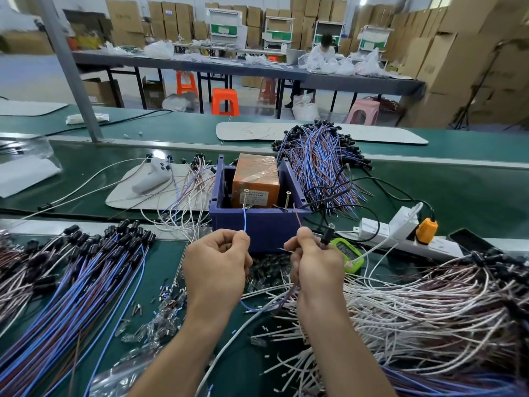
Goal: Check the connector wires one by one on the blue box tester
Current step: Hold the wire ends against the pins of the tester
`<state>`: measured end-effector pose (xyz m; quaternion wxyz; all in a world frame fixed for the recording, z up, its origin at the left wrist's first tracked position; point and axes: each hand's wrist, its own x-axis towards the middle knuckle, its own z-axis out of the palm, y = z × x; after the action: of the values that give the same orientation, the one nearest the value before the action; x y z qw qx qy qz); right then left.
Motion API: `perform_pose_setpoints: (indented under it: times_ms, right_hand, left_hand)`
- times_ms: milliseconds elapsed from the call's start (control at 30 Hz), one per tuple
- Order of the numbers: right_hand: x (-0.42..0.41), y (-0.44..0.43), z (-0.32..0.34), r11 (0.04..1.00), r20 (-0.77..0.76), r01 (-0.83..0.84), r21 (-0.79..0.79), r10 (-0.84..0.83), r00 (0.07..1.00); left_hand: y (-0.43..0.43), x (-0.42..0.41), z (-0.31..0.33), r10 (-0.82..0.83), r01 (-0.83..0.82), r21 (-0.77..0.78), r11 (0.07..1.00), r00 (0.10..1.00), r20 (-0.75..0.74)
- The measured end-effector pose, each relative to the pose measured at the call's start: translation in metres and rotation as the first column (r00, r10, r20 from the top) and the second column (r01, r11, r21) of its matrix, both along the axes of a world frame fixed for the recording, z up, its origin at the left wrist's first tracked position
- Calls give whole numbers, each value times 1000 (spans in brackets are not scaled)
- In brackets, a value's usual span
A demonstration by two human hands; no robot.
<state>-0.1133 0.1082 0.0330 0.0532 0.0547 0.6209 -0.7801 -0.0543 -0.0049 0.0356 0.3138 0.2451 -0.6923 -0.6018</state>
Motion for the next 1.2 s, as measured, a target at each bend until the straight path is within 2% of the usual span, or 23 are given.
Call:
perform_pose_setpoints:
  times_ms: [100,467,1200]
  right_hand:
    - [-2,-4,-1,998,-28,-37,59,39,999]
    - [-2,1,-2,985,-59,-143,94,149,987]
    - [2,8,-1,987,-54,-145,74,150,987]
  left_hand:
    - [-1,0,0,-4,4,10,1000,1000,-9]
    - [-3,-2,-4,5,-5,11,1000,1000,-2]
    - [-5,-3,-4,-8,8,22,1000,1000,-9]
